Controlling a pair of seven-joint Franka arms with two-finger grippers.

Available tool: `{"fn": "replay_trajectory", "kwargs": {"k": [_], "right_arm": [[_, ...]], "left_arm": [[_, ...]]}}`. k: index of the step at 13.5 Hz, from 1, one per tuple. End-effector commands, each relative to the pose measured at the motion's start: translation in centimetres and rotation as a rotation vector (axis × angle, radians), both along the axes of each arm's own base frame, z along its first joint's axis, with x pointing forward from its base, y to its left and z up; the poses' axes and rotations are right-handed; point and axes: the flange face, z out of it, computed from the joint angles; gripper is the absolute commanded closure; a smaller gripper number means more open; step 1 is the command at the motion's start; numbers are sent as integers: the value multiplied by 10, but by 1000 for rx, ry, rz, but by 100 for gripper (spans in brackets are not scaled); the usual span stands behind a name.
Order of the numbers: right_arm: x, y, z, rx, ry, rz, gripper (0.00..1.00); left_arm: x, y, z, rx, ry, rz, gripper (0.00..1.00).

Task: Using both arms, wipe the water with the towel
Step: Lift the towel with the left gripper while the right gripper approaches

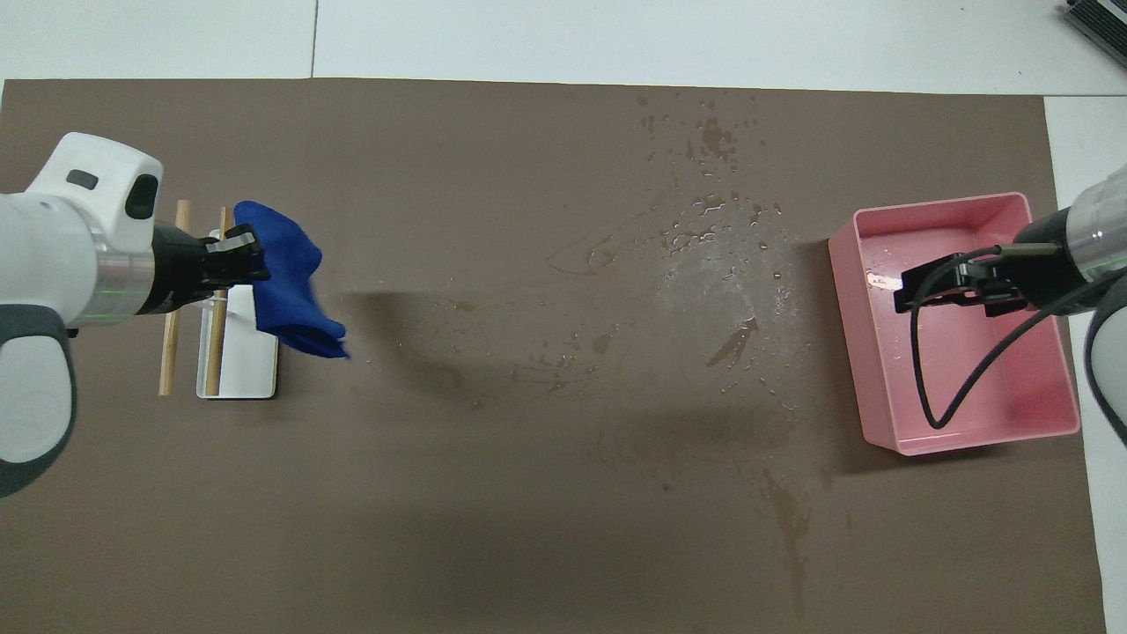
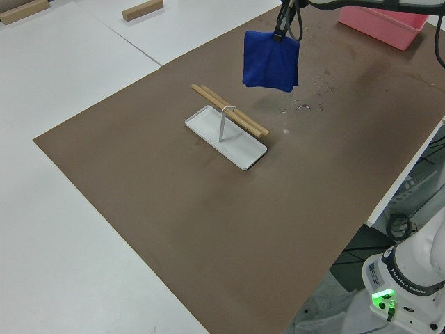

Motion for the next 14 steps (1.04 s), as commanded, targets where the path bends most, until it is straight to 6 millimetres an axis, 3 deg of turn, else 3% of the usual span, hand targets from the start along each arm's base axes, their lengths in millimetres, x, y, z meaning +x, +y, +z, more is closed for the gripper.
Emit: {"fn": "replay_trajectory", "kwargs": {"k": [1,3,6,9,11,14], "right_arm": [[-11,12,-1,104,33,-207,0],[-15,28,-4,169,69,-320,0],[-18,46,-8,298,141,-605,0],[-20,75,-16,407,232,-860,0],[-13,77,-18,519,348,-1109,0],[-22,120,-26,506,394,-1127,0]], "left_arm": [[-14,-62,21,-84,19,140,100],[-34,-117,25,-181,11,277,100],[-51,-168,31,-365,47,520,100],[-61,-194,41,-547,72,728,100],[-67,-209,43,-631,79,785,100],[-82,-227,41,-641,110,791,100]]}}
